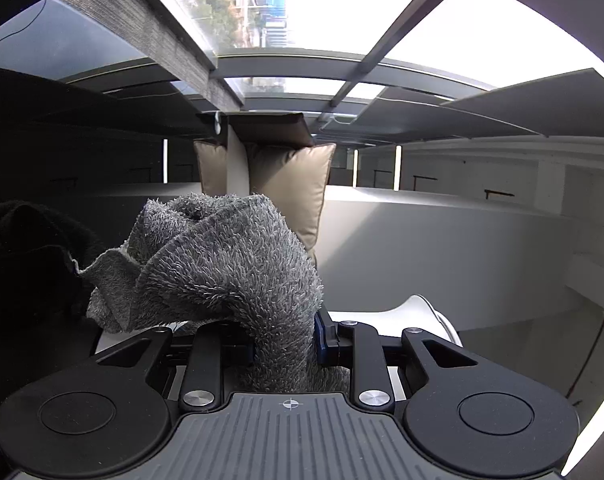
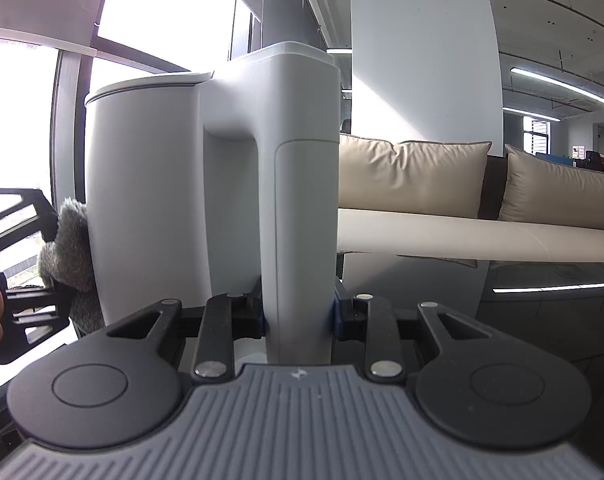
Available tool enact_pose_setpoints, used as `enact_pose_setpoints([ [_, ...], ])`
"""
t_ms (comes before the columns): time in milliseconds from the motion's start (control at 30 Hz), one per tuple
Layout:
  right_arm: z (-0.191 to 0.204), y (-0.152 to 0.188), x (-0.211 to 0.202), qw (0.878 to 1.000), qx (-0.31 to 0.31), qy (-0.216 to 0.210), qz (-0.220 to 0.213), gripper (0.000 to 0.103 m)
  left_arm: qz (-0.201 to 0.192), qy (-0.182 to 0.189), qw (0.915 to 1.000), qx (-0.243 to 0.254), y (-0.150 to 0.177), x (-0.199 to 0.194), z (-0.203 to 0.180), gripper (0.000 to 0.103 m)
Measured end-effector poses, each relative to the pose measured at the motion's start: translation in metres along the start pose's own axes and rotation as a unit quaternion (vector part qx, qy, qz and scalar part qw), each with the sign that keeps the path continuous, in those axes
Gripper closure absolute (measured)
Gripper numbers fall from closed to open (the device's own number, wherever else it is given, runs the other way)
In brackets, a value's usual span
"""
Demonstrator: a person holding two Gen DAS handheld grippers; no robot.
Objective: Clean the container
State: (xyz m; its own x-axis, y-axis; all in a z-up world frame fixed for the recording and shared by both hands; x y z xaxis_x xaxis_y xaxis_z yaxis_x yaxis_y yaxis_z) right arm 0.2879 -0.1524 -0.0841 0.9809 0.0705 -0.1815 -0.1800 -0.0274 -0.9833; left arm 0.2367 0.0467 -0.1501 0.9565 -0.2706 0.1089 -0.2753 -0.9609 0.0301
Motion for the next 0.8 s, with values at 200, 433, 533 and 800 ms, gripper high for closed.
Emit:
enact_pose_setpoints([
  [200,-0.002,0.000,-0.001,1.000,0.000,0.001,0.001,0.073,-0.007,-0.014,0.9999,0.000,-0.004,0.004,0.003,0.080],
  [433,-0.002,0.001,-0.002,1.000,0.001,0.002,0.001,0.073,-0.015,0.003,0.9999,0.003,-0.006,0.011,-0.012,0.080],
  [533,-0.005,-0.004,0.000,1.000,0.001,0.001,0.002,0.073,-0.018,0.013,0.9997,0.009,-0.006,0.016,-0.020,0.080],
  [800,-0.005,-0.004,0.000,1.000,-0.002,0.001,0.007,0.073,-0.017,0.010,0.9994,0.027,-0.002,0.024,-0.028,0.079],
])
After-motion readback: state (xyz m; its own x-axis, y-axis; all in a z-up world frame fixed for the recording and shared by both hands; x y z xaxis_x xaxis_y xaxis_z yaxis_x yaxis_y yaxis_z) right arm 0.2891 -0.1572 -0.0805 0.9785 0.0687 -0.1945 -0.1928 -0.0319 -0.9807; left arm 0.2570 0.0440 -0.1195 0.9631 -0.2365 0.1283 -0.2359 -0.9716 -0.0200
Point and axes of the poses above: each gripper's, at about its wrist camera, not at the fingertips, and x roughly the way its jaws point, z to its left, y to its underside, the point moved 10 cm from there along x, roughly the way its jaws point, and after that the axes turned 8 degrees about y, right-handed, at the moved point
